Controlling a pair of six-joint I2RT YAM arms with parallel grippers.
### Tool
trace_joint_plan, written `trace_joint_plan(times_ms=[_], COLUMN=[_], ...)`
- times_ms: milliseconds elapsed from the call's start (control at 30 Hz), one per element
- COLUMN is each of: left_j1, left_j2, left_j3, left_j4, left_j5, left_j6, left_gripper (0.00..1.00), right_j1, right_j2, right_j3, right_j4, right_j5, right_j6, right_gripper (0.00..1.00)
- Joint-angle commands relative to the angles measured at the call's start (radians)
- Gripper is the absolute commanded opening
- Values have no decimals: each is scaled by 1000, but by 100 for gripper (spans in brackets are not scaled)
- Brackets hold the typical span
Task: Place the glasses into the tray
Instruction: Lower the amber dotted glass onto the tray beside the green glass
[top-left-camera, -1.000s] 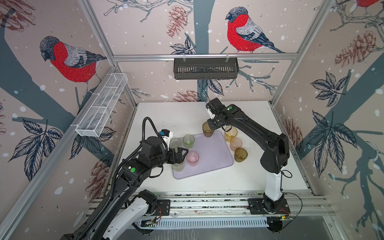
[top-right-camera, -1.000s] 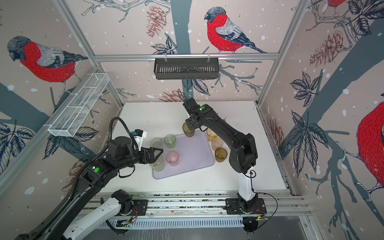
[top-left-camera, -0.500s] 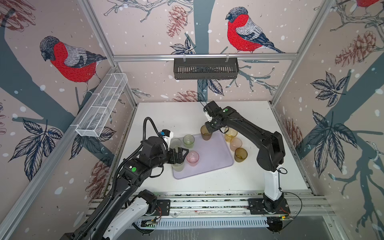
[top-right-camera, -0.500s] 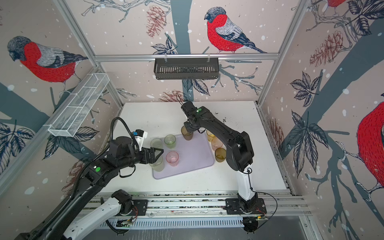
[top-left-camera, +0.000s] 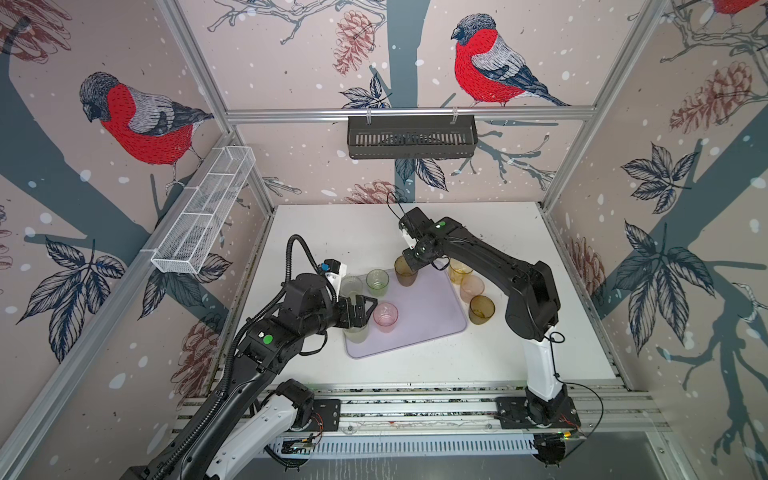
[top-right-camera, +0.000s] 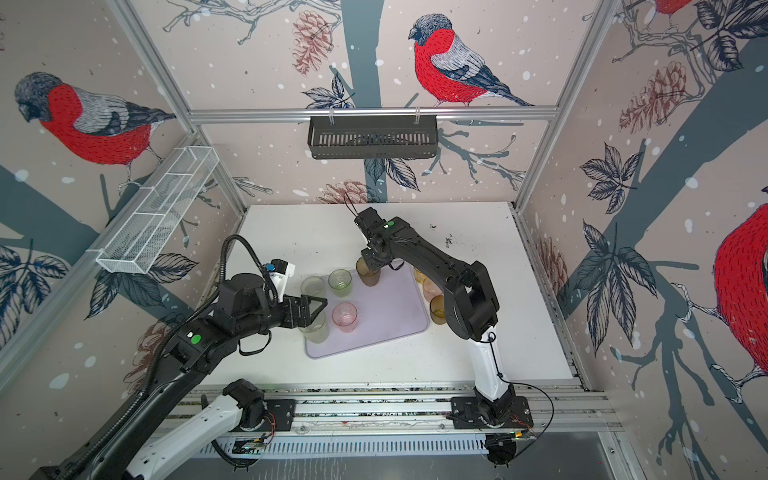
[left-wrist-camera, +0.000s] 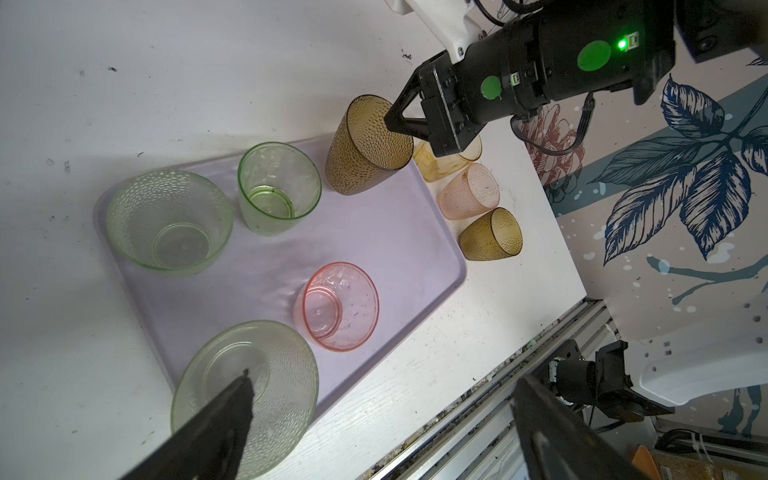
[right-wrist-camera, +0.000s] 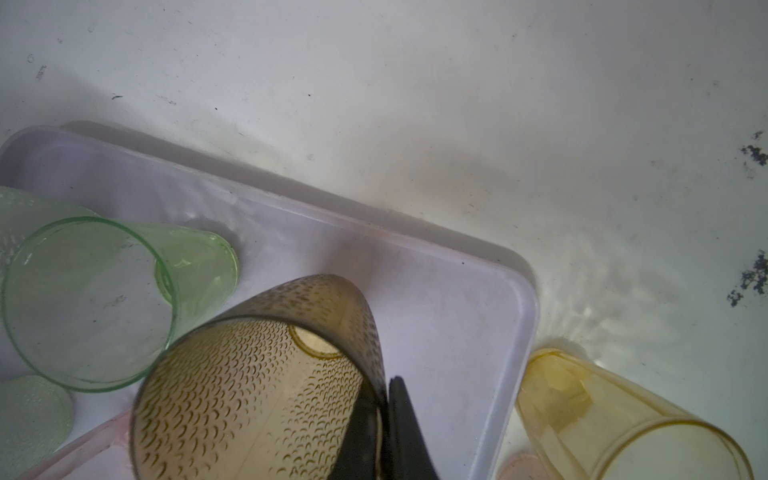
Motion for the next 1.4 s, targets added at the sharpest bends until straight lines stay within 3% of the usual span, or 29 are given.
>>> trace_joint_plan(times_ms=[0, 1367], left_j1=[0, 0], left_j2=[-4, 11], left_j3=[0, 16], left_j4=[44, 31], left_j5=[10, 5], left_j6=[-1, 14], left_gripper=[97, 97], right_j1=[0, 5], right_j2=[11, 74], right_j3=[7, 15], right_j4=[15, 25], right_j5=[-3, -13], right_j6=[0, -6], right_gripper=[0, 0])
